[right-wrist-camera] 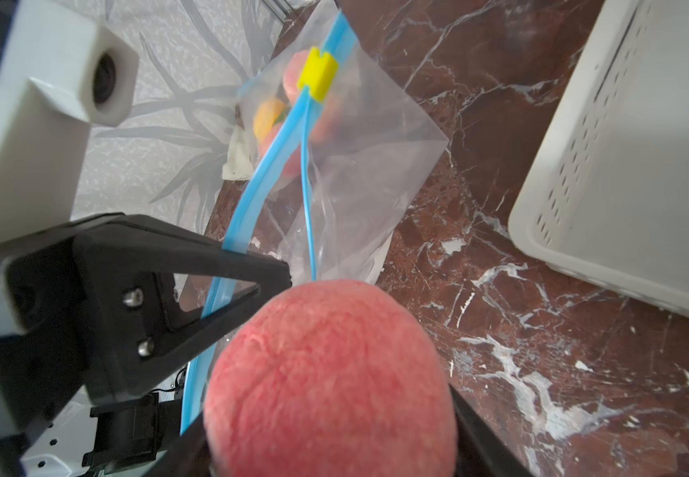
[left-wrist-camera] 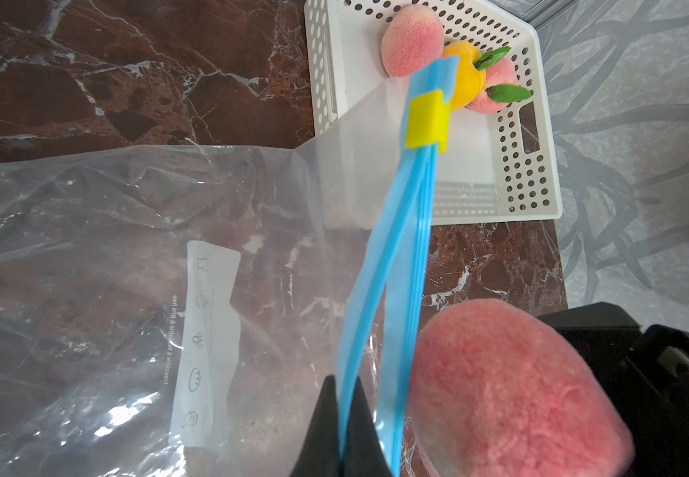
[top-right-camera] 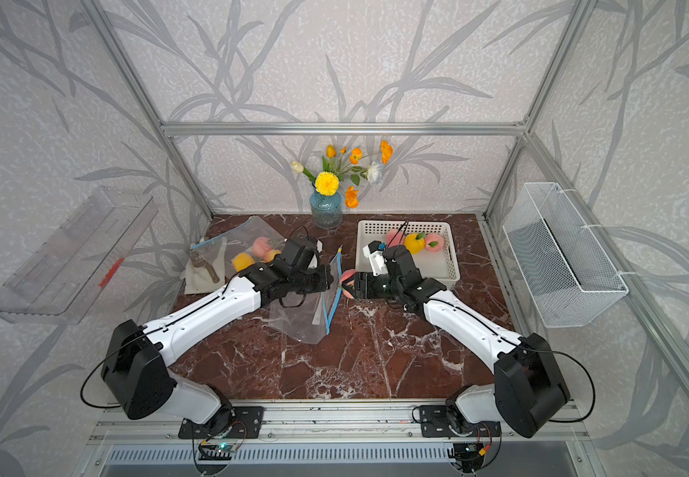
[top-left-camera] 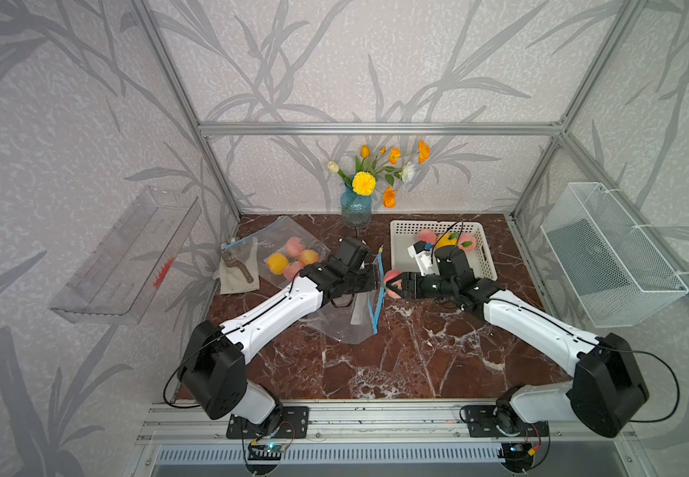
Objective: Place the peach in a zip-top bag and seal the zipper
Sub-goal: Place the peach in the zipper food storage bag.
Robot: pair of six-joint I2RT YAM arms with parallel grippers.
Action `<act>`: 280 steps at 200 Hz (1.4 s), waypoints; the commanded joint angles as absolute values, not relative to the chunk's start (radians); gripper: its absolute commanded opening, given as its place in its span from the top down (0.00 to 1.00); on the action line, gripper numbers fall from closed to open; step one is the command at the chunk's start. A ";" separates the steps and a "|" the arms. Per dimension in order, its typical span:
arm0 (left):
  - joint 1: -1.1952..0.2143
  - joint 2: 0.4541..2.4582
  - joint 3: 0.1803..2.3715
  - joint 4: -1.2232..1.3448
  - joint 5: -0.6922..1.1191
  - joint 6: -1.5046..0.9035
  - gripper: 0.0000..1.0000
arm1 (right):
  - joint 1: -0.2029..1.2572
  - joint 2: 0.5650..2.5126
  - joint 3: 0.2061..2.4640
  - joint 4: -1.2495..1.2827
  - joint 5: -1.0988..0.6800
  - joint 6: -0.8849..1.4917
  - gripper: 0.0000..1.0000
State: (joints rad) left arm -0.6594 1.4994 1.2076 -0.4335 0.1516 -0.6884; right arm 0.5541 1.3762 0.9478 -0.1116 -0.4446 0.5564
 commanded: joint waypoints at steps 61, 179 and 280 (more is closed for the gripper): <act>-0.639 1.513 1.190 -0.343 0.228 -0.726 1.00 | 0.563 1.293 0.901 0.168 -0.472 0.794 0.41; -0.617 1.507 1.130 -0.192 0.311 -0.862 1.00 | 0.568 1.388 0.945 0.072 -0.479 0.940 0.42; -0.614 1.449 1.188 -0.285 0.286 -0.758 1.00 | 0.669 1.376 1.061 -0.275 -0.398 0.557 0.42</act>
